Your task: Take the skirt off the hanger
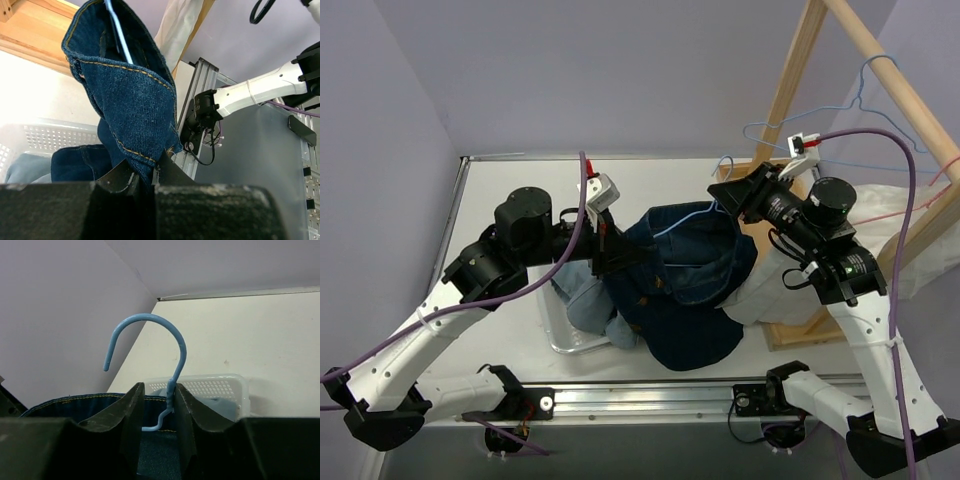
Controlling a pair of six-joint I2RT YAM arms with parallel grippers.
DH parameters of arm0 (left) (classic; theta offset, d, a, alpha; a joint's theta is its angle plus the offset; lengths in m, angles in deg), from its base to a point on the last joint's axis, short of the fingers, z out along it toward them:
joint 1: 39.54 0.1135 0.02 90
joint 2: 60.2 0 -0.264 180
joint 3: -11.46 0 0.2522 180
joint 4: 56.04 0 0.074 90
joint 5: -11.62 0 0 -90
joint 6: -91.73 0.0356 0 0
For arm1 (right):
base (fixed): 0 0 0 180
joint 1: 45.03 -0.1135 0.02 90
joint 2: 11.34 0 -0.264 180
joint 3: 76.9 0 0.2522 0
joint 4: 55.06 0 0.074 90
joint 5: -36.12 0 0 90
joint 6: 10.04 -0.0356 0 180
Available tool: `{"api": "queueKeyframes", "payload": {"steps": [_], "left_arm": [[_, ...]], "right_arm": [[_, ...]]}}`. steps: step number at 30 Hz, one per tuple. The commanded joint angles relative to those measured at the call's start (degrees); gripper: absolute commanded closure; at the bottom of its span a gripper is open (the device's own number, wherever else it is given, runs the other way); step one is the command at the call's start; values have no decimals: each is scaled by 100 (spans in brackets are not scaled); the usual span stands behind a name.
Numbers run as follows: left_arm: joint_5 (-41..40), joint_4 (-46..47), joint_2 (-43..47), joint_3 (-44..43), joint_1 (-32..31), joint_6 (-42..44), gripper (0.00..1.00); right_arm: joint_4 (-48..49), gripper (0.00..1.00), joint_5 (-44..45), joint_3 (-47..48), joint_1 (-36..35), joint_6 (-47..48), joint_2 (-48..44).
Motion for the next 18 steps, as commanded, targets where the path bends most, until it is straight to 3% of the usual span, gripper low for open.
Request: {"api": "queueKeyframes", "payload": {"steps": [1, 2, 7, 9, 10, 11, 14, 18], "left_arm": [[263, 749, -41, -388, 38, -112, 98], [281, 775, -50, -432, 38, -121, 98], [360, 995, 2, -319, 38, -218, 97], [404, 1179, 46, -152, 38, -262, 84], [387, 1223, 90, -99, 38, -314, 65], [326, 1259, 116, -64, 38, -332, 57], [264, 1382, 196, 68, 47, -341, 44], [193, 1618, 257, 209, 55, -420, 40]], "right_arm": [[472, 76, 91, -191, -330, -85, 99], [472, 100, 152, -200, -392, -67, 134], [367, 100, 819, -139, -963, 82, 196], [384, 100, 917, -156, -1034, 39, 134], [376, 100, 987, -174, -1035, -5, 108], [384, 100, 1014, -174, -1035, -40, 38], [411, 100, 1084, -235, -1035, -102, -103], [367, 100, 1058, -279, -1026, -76, -235]]}}
